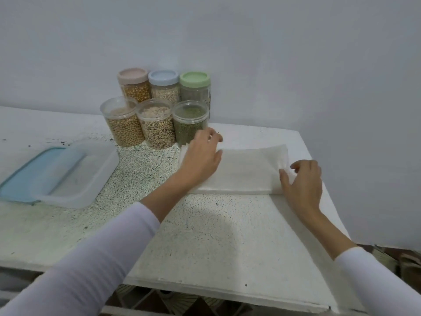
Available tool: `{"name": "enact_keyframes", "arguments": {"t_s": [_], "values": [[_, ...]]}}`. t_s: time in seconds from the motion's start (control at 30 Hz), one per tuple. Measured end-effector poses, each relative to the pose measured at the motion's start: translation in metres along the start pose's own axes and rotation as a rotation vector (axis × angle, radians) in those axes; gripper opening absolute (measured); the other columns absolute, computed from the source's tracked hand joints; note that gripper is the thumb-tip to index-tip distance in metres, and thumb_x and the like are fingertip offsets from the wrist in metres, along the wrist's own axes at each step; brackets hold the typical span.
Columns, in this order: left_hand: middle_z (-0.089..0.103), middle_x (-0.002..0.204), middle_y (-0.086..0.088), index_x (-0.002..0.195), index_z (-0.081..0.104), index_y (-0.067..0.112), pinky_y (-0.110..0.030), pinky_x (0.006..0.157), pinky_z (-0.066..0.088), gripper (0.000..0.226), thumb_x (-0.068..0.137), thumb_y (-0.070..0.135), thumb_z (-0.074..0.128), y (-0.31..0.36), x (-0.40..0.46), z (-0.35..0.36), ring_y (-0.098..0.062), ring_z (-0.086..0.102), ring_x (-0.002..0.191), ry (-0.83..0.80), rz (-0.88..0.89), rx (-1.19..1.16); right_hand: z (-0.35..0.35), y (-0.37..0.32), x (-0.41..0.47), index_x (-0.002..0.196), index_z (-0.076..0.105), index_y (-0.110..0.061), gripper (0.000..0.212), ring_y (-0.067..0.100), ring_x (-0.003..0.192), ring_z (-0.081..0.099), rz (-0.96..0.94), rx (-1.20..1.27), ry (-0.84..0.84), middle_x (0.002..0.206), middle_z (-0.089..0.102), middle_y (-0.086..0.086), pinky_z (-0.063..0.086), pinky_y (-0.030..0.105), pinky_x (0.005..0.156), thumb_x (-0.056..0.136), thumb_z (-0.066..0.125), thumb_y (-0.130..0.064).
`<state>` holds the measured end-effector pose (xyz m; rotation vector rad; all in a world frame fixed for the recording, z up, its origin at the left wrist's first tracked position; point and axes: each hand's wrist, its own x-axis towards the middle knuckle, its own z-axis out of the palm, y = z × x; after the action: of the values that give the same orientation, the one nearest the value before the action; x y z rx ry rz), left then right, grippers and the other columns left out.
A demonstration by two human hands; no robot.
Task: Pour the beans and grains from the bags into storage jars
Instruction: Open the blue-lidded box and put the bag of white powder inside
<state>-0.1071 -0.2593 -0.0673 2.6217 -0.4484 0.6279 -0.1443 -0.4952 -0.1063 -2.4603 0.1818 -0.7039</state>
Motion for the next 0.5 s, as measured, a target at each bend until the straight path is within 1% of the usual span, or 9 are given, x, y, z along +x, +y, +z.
{"name": "enact_keyframes", "arguments": {"t_s": [0.03, 0.07, 0.13, 0.17, 0.23, 0.27, 0.37, 0.43, 0.5], "values": [[0.046, 0.131, -0.011, 0.126, 0.05, 0.005, -0.035, 0.101, 0.037, 0.034, 0.095, 0.018, 0.052, 0.001, 0.01, 0.007, -0.023, 0.042, 0.121, -0.085, 0.067, 0.014, -0.001, -0.007, -0.005, 0.096, 0.055, -0.006, 0.017, 0.024, 0.086, 0.05, -0.048, 0.045, -0.033, 0.089, 0.055, 0.006, 0.038, 0.034, 0.071, 0.089, 0.062, -0.02], [0.046, 0.134, -0.011, 0.13, 0.047, 0.006, -0.036, 0.101, 0.036, 0.036, 0.096, 0.018, 0.05, 0.001, 0.019, 0.014, -0.024, 0.042, 0.123, -0.177, 0.109, 0.039, -0.001, -0.015, -0.011, 0.091, 0.054, -0.011, 0.011, 0.02, 0.077, 0.051, -0.068, 0.07, -0.119, 0.079, 0.055, 0.0, 0.035, 0.031, 0.065, 0.09, 0.059, -0.02], [0.043, 0.141, -0.011, 0.137, 0.04, 0.007, -0.037, 0.104, 0.033, 0.043, 0.098, 0.023, 0.047, -0.004, 0.034, 0.027, -0.026, 0.039, 0.129, -0.377, 0.104, 0.097, 0.003, -0.028, -0.023, 0.086, 0.05, -0.019, 0.009, 0.016, 0.068, 0.051, -0.068, 0.067, -0.345, 0.066, 0.054, -0.007, 0.033, 0.03, 0.059, 0.092, 0.055, -0.023], [0.042, 0.142, -0.012, 0.139, 0.038, 0.007, -0.038, 0.105, 0.033, 0.044, 0.099, 0.026, 0.045, -0.008, 0.038, 0.031, -0.027, 0.039, 0.131, -0.472, 0.065, 0.117, 0.006, -0.032, -0.028, 0.087, 0.05, -0.02, 0.008, 0.016, 0.069, 0.053, -0.078, 0.048, -0.416, 0.066, 0.056, -0.007, 0.035, 0.031, 0.059, 0.092, 0.053, -0.025], [0.047, 0.138, -0.014, 0.135, 0.04, 0.008, -0.039, 0.1, 0.037, 0.043, 0.1, 0.032, 0.041, -0.016, 0.041, 0.038, -0.029, 0.044, 0.126, -0.596, -0.021, 0.134, 0.011, -0.034, -0.033, 0.093, 0.053, -0.021, 0.007, 0.015, 0.074, 0.056, -0.106, -0.012, -0.446, 0.075, 0.06, -0.008, 0.041, 0.031, 0.064, 0.092, 0.05, -0.027], [0.049, 0.135, -0.014, 0.133, 0.041, 0.008, -0.04, 0.096, 0.039, 0.042, 0.1, 0.034, 0.04, -0.019, 0.04, 0.04, -0.029, 0.047, 0.122, -0.611, -0.048, 0.139, 0.012, -0.034, -0.033, 0.097, 0.053, -0.021, 0.008, 0.014, 0.078, 0.056, -0.108, -0.032, -0.438, 0.08, 0.06, -0.009, 0.042, 0.031, 0.066, 0.092, 0.049, -0.026], [0.05, 0.133, -0.013, 0.134, 0.039, 0.008, -0.042, 0.095, 0.042, 0.046, 0.097, 0.034, 0.048, -0.023, 0.038, 0.037, -0.03, 0.048, 0.121, -0.549, -0.083, 0.152, 0.013, -0.025, -0.019, 0.103, 0.054, -0.02, 0.013, 0.012, 0.084, 0.053, -0.1, -0.043, -0.414, 0.09, 0.059, -0.009, 0.043, 0.031, 0.07, 0.091, 0.05, -0.021], [0.053, 0.13, -0.014, 0.138, 0.034, 0.009, -0.039, 0.089, 0.044, 0.055, 0.093, 0.032, 0.057, -0.022, 0.033, 0.03, -0.031, 0.052, 0.115, -0.561, -0.137, 0.072, 0.014, -0.017, -0.007, 0.104, 0.056, -0.017, 0.016, 0.015, 0.089, 0.054, -0.1, -0.047, -0.407, 0.095, 0.058, -0.005, 0.044, 0.032, 0.072, 0.089, 0.051, -0.016], [0.058, 0.12, -0.016, 0.142, 0.028, 0.011, -0.035, 0.077, 0.043, 0.067, 0.089, 0.03, 0.063, -0.019, 0.023, 0.023, -0.028, 0.056, 0.099, -0.598, -0.196, -0.07, 0.017, -0.007, 0.006, 0.109, 0.057, -0.013, 0.021, 0.019, 0.097, 0.054, -0.098, -0.048, -0.423, 0.103, 0.058, -0.001, 0.044, 0.033, 0.076, 0.089, 0.05, -0.011]]}}
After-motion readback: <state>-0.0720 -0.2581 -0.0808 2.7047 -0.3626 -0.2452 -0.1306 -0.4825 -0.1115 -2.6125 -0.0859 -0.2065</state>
